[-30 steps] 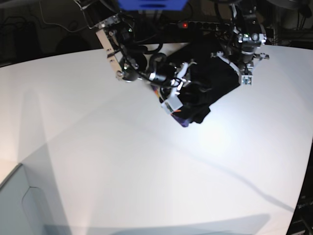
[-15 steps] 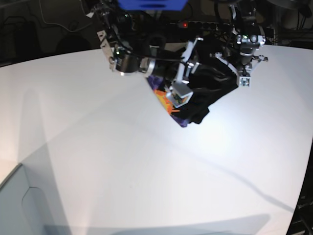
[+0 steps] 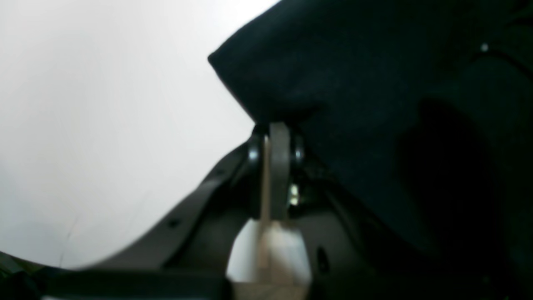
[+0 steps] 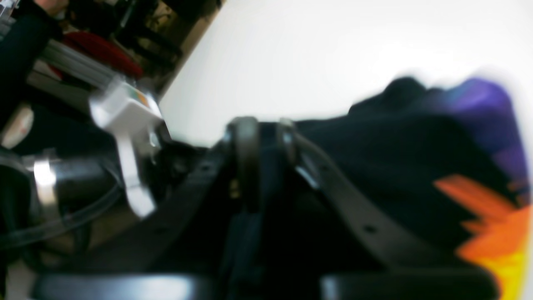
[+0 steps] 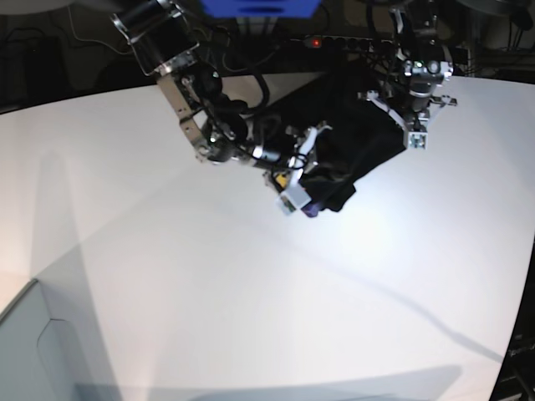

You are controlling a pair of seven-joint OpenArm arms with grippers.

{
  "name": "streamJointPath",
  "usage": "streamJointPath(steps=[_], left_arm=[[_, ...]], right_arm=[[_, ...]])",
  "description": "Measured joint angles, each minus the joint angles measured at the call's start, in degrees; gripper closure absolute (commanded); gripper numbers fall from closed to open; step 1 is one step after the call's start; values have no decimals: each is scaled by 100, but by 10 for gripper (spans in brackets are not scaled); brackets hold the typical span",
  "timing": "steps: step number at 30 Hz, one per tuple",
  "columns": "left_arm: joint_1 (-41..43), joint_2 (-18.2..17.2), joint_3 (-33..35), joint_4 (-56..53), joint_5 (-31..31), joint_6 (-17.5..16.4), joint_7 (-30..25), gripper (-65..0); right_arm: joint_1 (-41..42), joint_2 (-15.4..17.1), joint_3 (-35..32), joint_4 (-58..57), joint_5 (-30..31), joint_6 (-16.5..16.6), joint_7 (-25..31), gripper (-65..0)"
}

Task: Fold the T-shirt properly
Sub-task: 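Fold the bundle over with the right gripper and lower it onto the table, then drag the folded shirt with the right gripper to the table's edge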

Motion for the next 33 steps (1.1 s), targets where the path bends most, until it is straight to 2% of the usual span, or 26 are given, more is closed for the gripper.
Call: streamJointPath(steps=[3, 5, 7, 9, 11, 13, 18, 21, 22, 24, 27, 30, 33], left_arm=[[0, -2, 0, -2, 11, 0, 0, -27], [-2, 2, 0, -2, 13, 0, 7, -27], [-17, 13, 2, -2, 13, 0, 4, -27], [-20, 11, 0, -2, 11, 0, 4, -27], [-20, 9, 0, 0, 44, -15, 15, -27], [-33, 9, -2, 0, 39, -15, 28, -27], [15, 13, -37, 76, 50, -15, 70, -27], [120, 37, -68, 415, 11, 2, 94, -27], [181, 20, -61, 601, 17, -9, 66, -27], [192, 13, -87, 778, 234, 68, 129, -27], [282, -52, -129, 935, 24, 24, -9, -27], [289, 111, -302, 898, -107, -90, 79, -27], [267, 22, -404, 896, -9, -42, 37, -26]], right_arm=[[-9, 188, -575, 114, 37, 0, 61, 0], [-11, 151, -909, 79, 17, -4, 50, 0], [-7, 61, -1167, -33, -195, -221, 61, 0], [17, -101, -1447, -219, -710, -785, 81, 0], [15, -243, -1648, -413, -1200, -1012, 195, 0], [17, -291, -1740, -450, -1456, -1023, 334, -1], [55, -433, -1775, -551, -1482, -1025, 448, -1], [350, -656, -1801, -1270, -1392, -997, 621, 0], [435, -737, -1801, -1652, -1408, -990, 772, 0], [560, -824, -1834, -2404, -1246, -804, 1655, 0], [874, -916, -1812, -3368, -1283, -667, 2649, 0], [1182, -951, -1499, -3926, -1276, -723, 3123, 0], [1314, -621, -1176, -3952, -1213, -791, 3427, 0]])
